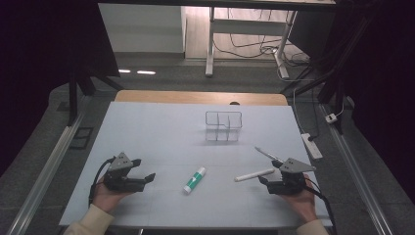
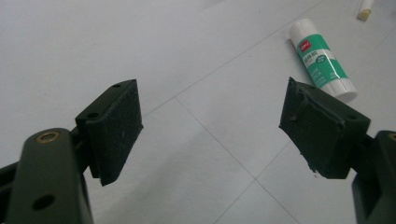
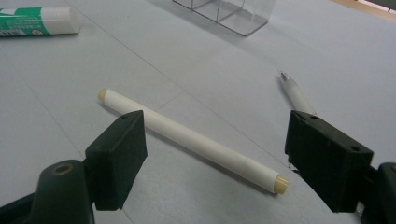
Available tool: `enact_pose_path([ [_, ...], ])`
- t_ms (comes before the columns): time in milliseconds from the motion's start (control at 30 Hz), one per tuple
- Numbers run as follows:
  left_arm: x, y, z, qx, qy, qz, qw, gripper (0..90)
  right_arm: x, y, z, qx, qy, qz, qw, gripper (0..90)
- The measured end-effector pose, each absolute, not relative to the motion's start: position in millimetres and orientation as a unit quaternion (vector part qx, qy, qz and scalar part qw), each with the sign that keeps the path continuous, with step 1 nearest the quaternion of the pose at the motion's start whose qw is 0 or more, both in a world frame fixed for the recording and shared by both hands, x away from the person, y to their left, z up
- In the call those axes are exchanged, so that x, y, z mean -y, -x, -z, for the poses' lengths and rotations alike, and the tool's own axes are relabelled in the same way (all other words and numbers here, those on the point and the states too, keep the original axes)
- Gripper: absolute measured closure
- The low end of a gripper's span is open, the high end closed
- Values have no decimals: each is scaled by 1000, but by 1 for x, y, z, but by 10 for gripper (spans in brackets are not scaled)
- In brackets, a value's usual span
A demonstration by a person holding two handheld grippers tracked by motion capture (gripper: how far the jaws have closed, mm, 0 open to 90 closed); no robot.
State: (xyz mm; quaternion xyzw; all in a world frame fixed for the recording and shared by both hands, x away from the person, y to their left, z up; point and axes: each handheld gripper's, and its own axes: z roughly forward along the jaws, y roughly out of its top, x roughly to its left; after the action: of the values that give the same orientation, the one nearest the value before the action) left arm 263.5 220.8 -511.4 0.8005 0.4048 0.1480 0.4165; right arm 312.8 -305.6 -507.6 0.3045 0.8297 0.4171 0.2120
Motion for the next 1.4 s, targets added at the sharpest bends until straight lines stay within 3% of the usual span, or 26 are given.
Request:
enact_pose_path([
  [1400,-216,-258,513,-392,-813,-158,400,205,300,-327,490,-830,-326,-406,199,288],
])
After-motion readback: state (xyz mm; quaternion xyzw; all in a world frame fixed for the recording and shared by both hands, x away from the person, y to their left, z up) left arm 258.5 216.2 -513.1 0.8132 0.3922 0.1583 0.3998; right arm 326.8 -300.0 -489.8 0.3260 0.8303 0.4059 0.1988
